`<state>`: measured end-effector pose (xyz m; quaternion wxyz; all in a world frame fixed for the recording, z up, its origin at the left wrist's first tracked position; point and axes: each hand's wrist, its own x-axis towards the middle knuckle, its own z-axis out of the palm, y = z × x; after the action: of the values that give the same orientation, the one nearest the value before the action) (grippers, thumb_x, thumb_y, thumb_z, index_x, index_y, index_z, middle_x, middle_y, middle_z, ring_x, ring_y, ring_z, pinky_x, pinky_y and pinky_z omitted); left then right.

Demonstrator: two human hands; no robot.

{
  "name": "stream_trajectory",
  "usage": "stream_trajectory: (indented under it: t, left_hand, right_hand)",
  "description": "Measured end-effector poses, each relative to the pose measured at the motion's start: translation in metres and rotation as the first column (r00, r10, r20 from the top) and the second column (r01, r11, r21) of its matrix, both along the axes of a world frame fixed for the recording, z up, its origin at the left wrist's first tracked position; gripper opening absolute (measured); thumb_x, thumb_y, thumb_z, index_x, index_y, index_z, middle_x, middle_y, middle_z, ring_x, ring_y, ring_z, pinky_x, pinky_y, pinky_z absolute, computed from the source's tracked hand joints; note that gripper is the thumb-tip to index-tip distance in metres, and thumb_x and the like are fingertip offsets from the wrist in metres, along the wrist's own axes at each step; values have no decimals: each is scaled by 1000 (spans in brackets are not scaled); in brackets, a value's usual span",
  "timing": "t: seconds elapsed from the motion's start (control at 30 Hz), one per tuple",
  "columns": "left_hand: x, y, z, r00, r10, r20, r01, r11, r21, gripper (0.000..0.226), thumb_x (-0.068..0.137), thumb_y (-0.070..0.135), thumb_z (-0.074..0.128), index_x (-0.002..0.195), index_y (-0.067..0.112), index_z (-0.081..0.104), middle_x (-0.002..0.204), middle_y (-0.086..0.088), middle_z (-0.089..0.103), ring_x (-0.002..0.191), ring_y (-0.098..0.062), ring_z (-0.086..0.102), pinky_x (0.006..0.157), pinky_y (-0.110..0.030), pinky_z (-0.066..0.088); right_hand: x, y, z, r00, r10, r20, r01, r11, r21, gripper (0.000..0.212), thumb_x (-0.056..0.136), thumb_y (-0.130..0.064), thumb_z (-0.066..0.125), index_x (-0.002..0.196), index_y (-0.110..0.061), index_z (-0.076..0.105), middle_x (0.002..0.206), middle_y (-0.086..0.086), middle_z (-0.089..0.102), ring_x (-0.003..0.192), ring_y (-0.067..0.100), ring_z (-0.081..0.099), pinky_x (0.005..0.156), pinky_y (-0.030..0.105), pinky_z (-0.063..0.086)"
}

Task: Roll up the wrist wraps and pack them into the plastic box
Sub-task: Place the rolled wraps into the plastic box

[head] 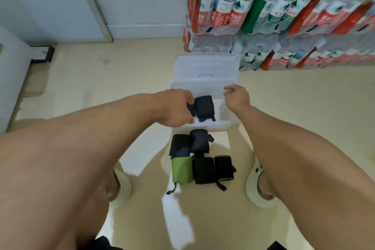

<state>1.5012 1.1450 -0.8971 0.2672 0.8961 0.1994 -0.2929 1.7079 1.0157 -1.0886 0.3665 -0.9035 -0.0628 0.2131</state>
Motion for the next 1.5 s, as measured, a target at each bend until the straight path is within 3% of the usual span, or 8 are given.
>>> stream_trajectory:
  t: [0.2,0.33,0.43,0.73,0.93,1.2,1.37,1.5]
  left_hand:
    - [-10,-19,7,997,-77,-1,77,997,20,61,98,36,61,152,20,37,154,-1,43,136,-24,45,107,-32,38]
    - [-13,-33,7,991,-134,-4,134,991,23,63,97,38,62,153,19,37,154,-1,43,137,-25,45,111,-36,39]
    - [-14,-40,8,988,-156,13,156,987,28,65,96,38,63,153,19,37,154,-2,44,137,-26,46,112,-38,39]
    - [-14,-41,8,982,-187,14,186,981,49,64,98,39,61,153,19,36,154,-1,43,136,-24,46,112,-38,40]
    - [-11,-31,7,986,-163,-31,165,985,51,62,97,40,63,151,21,38,150,1,47,132,-23,48,108,-34,41]
    - [-10,-22,8,990,-134,-35,136,988,71,61,98,37,62,151,21,38,151,1,46,133,-23,48,108,-34,40]
    - [-11,-16,12,994,-101,-28,102,993,51,61,98,38,62,151,20,38,152,-1,45,134,-25,47,110,-37,40]
    - [-10,-11,15,996,-86,-15,86,996,23,60,98,38,61,151,20,38,151,-1,45,132,-24,48,110,-36,40]
  right_hand:
    - [-63,-69,17,916,-252,312,239,968,81,22,102,-20,47,115,-19,64,92,-4,64,82,23,60,70,29,41]
    - [-113,-117,-36,991,-123,-54,115,984,-138,22,98,-27,58,118,-19,62,113,6,70,96,25,65,80,33,50]
    - [-139,-143,-72,948,-26,-318,-70,956,-285,63,92,-37,72,144,-10,51,141,11,58,128,29,57,107,36,46]
    - [-151,-145,-102,902,-81,-424,-81,933,-350,81,84,-50,79,140,2,50,137,14,58,124,32,58,91,32,44]
    - [-152,-134,-102,855,-102,-508,-87,939,-333,57,83,-41,82,118,1,63,110,12,69,103,30,67,92,36,54]
    - [-155,-128,-42,898,-388,209,381,922,74,42,85,-23,75,117,-17,49,106,0,57,100,28,61,88,45,55]
    - [-102,-79,12,897,-294,330,211,941,263,49,86,-27,76,125,-19,48,113,-4,54,105,22,58,90,38,54]
    - [-61,-32,24,964,-31,266,7,996,88,50,88,-25,77,128,-13,49,120,5,62,110,26,60,92,38,52]
